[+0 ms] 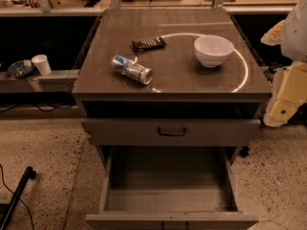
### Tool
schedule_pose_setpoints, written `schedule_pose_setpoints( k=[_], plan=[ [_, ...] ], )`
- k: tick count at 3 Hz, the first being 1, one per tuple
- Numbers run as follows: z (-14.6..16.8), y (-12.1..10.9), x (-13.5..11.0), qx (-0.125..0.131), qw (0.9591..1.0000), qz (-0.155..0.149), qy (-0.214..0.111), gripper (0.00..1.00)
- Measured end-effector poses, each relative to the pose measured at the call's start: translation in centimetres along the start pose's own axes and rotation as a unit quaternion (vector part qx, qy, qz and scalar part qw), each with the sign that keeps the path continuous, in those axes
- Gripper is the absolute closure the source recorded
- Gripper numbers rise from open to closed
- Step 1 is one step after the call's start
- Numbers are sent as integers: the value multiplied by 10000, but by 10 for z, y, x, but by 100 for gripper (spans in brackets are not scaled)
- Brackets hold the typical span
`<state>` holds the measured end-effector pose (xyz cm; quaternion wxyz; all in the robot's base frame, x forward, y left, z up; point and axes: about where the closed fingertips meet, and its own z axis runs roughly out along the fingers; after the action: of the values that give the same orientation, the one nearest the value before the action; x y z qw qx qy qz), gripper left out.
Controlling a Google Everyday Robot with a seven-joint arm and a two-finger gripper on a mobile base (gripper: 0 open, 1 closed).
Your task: Place redbull can into middle drawer
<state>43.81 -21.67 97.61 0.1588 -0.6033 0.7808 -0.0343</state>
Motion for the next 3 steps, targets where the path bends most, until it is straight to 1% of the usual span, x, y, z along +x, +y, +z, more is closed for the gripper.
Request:
schedule_pose_setpoints(
  k=[1,2,3],
  plan=[
    [0,0,0,0,10000,0,0,0],
    [15,-9,-31,-74,9998,-135,89,0],
    [49,-26,-96,-243,9989,-317,238,0]
  ],
)
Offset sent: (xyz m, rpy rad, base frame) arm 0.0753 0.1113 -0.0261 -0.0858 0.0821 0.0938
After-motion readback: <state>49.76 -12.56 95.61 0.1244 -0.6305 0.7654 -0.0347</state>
